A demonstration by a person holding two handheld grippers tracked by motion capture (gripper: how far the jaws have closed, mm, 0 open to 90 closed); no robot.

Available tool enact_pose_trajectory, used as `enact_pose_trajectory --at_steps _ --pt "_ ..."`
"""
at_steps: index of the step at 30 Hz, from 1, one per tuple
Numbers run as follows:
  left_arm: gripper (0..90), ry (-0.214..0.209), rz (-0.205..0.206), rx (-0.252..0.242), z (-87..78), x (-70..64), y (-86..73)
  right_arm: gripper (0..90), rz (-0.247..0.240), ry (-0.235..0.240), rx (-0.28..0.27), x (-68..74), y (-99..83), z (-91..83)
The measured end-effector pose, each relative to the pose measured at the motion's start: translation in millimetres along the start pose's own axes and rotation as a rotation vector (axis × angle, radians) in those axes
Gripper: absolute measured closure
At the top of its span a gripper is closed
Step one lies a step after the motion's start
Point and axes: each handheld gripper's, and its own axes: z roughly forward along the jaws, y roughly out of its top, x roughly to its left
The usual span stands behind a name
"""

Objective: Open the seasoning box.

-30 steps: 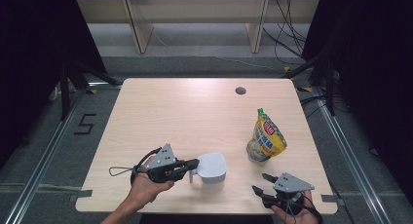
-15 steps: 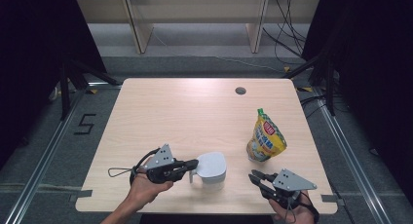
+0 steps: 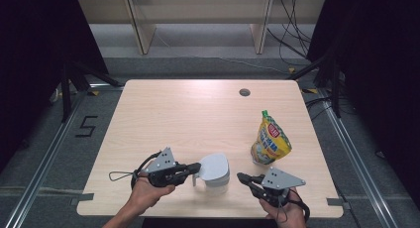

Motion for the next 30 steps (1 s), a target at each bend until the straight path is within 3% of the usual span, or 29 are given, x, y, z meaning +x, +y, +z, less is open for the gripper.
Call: enact_pose_trajectory --at_steps 4,11,14,15,16,19,20,24,26,30 --pt "88.1 0.0 0.014 0.002 -0.4 0.7 0.0 90.0 0.0 0.024 -0.005 1.9 6.6 4.2" --pt "87.8 -0.006 0.016 0.0 -0.9 1.2 -0.7 90.0 -0.056 0.018 -0.003 6.0 18.0 13.8" --pt "86.4 -0.008 0.006 0.001 -1.5 2.4 -1.4 90.0 -0.049 0.022 0.009 5.8 22.3 15.7" --pt "85.0 -0.014 0.012 0.001 -2.0 3.1 -1.4 90.0 -0.079 0.023 -0.008 4.9 23.7 17.8" --pt "84.3 -0.024 0.014 -0.001 -2.5 3.4 -1.8 90.0 -0.068 0.032 -0.003 5.6 24.9 18.6" --pt "77.0 -0.06 -0.001 -0.008 -5.7 4.5 -3.6 90.0 -0.057 0.047 -0.001 7.9 28.4 20.1" --pt "72.8 -0.069 -0.014 -0.014 -7.6 5.2 -5.0 90.0 -0.078 0.048 -0.011 7.3 29.9 21.8" --pt "56.6 -0.061 -0.023 0.018 -15.7 10.5 -14.0 90.0 -0.099 0.062 -0.011 9.8 35.2 24.2" --pt "47.6 -0.05 -0.004 0.052 -16.6 13.0 -20.9 90.0 -0.108 0.054 -0.031 11.1 37.2 26.7" --pt "37.5 0.0 -0.031 0.085 -17.5 18.7 -33.3 90.0 -0.107 0.069 -0.031 13.6 40.9 29.3"
